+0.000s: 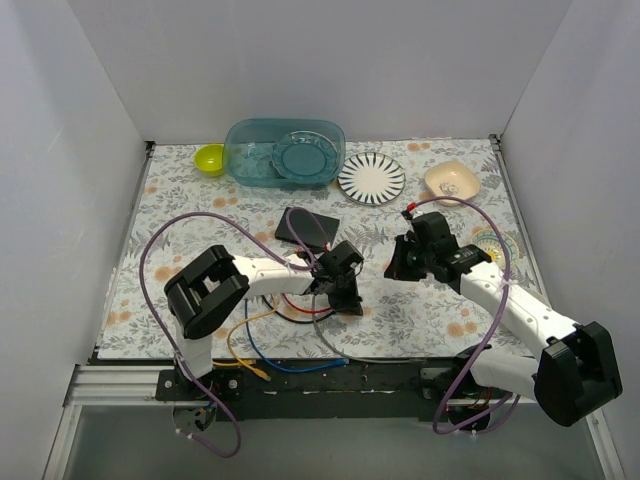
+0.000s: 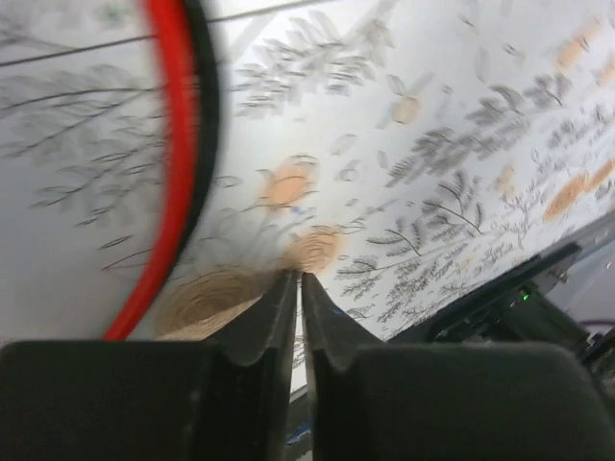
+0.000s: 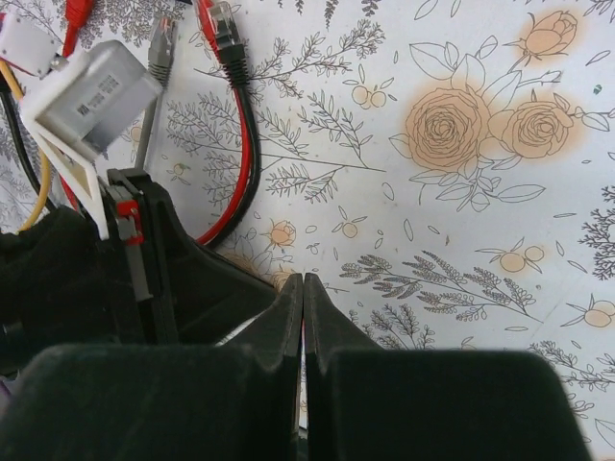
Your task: Pull the plug from the switch port
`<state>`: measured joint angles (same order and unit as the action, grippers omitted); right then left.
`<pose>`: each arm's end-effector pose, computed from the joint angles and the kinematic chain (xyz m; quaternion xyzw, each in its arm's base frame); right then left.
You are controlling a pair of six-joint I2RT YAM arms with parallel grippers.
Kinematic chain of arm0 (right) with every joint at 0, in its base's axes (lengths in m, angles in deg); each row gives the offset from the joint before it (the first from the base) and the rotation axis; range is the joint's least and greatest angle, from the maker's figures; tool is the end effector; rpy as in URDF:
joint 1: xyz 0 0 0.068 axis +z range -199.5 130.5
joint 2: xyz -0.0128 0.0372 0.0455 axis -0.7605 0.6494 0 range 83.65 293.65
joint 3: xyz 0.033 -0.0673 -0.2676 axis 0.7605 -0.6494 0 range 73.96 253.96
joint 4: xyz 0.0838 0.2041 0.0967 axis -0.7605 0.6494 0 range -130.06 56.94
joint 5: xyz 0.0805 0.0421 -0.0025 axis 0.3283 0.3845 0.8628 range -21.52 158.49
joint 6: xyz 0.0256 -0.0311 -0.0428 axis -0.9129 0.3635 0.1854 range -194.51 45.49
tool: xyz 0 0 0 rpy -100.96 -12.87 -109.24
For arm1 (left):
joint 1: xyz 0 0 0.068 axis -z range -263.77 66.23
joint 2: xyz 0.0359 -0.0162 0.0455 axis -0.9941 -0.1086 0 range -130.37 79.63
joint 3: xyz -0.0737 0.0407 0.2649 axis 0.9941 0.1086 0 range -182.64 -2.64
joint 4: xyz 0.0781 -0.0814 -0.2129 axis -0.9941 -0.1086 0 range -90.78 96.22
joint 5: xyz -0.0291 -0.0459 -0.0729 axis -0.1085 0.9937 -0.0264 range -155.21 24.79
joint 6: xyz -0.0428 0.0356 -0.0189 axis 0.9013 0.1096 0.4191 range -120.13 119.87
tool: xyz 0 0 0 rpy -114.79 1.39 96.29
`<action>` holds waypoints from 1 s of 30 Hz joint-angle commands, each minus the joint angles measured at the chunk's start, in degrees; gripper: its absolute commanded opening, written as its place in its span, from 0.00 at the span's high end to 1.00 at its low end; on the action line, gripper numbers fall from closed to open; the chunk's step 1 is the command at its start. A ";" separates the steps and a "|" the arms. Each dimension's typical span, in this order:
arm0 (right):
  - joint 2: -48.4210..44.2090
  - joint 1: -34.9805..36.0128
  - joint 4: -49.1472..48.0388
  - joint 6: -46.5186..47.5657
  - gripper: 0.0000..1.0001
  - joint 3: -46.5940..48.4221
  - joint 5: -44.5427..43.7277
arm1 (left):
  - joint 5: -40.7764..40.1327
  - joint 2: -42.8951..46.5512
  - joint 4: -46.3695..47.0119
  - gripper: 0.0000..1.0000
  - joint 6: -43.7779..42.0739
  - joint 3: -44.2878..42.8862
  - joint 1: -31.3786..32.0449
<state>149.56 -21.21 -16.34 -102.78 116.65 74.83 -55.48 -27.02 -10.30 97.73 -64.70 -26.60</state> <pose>0.1897 0.1075 0.2416 -0.0205 0.9288 0.2189 0.2983 0.1859 -0.3015 0.1561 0.3157 -0.9120 0.2604 0.0265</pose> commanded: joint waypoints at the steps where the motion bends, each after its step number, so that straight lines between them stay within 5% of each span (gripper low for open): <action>1: -1.84 0.18 0.71 0.67 0.98 2.04 -0.81 | -14.29 -0.14 -22.38 0.98 6.01 3.78 -3.98; 6: -1.84 0.10 0.01 0.50 0.98 2.04 -0.64 | -18.09 5.21 -31.47 1.00 13.56 13.78 -11.53; 14: -0.70 0.18 -0.96 -0.12 0.98 2.21 1.56 | -22.04 27.78 -36.31 1.00 16.05 25.06 -35.43; 18: -0.08 0.36 -1.14 -0.21 0.98 2.04 2.44 | -22.22 33.61 -37.10 0.97 11.31 25.15 -54.46; 24: -0.08 0.88 -0.70 -0.12 0.98 1.69 2.62 | -20.55 34.41 -36.05 0.94 5.85 22.26 -74.27; 30: -0.61 1.24 -0.78 0.41 0.98 1.42 2.26 | -18.03 33.26 -35.97 0.96 0.86 8.64 -76.60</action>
<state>149.73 -20.49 -16.18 -102.91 116.65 76.58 -75.13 5.53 -47.48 103.68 -46.67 -103.41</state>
